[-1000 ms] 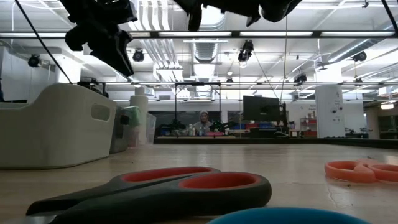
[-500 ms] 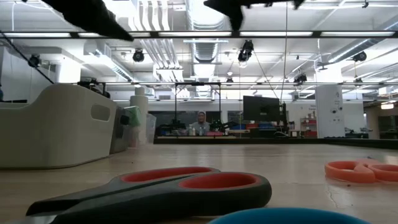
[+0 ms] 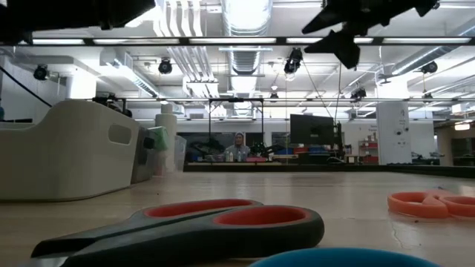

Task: Pick & Place Paint Supplies
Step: Put the left silver makeup brush into the black bin

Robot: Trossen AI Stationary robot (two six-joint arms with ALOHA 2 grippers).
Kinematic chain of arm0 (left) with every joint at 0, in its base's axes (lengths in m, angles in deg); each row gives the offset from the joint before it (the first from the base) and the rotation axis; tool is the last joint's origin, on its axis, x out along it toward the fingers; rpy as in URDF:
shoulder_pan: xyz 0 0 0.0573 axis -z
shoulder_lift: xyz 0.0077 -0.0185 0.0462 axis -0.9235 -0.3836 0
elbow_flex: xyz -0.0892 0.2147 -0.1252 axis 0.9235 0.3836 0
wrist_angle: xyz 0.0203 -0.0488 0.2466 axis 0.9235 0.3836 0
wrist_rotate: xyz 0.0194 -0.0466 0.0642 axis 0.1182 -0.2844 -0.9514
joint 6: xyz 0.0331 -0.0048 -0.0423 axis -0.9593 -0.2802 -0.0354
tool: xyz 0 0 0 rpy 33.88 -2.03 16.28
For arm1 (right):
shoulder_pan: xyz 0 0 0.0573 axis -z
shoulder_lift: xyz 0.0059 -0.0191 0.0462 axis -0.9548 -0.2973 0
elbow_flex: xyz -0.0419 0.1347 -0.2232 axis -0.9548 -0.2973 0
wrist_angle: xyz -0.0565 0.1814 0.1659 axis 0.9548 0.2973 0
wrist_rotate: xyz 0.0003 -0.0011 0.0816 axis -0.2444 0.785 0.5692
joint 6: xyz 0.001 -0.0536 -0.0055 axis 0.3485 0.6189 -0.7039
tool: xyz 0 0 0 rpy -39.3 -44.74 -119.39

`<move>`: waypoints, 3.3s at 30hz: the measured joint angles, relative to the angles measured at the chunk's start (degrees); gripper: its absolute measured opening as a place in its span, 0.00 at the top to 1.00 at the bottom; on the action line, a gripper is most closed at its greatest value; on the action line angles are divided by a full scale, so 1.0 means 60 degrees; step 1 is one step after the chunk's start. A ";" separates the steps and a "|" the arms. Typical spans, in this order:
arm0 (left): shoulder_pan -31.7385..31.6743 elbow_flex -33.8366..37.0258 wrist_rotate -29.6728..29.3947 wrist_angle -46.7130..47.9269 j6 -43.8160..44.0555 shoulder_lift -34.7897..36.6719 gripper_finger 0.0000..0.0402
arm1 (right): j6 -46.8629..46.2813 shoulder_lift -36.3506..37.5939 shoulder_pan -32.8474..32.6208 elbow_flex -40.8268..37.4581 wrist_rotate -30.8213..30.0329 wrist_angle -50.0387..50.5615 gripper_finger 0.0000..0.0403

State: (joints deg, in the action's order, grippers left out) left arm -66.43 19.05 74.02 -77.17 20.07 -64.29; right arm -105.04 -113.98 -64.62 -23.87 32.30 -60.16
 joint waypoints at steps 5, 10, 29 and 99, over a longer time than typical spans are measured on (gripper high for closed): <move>-0.0035 0.0360 -0.0007 -0.0323 0.0015 0.0007 0.75 | -0.0134 0.0131 0.0009 -0.0130 -0.0232 0.0170 0.51; -0.0035 0.0360 -0.0023 -0.0077 0.0007 -0.0017 0.75 | -0.0134 0.0131 0.0001 0.0021 -0.0225 0.0476 0.51; -0.0035 0.0360 -0.0036 0.1372 0.0018 -0.0022 0.75 | -0.1466 0.0103 0.0009 0.3669 -0.1983 0.7698 0.51; -0.1023 -0.2466 0.1002 0.6358 0.1033 -0.0291 0.75 | -0.8574 -0.3460 -0.6204 -0.0250 0.3608 0.9210 0.51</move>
State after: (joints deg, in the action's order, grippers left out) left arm -72.57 4.25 80.03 -39.02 26.27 -66.04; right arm -156.49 -134.74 -101.84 -25.37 53.94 -4.90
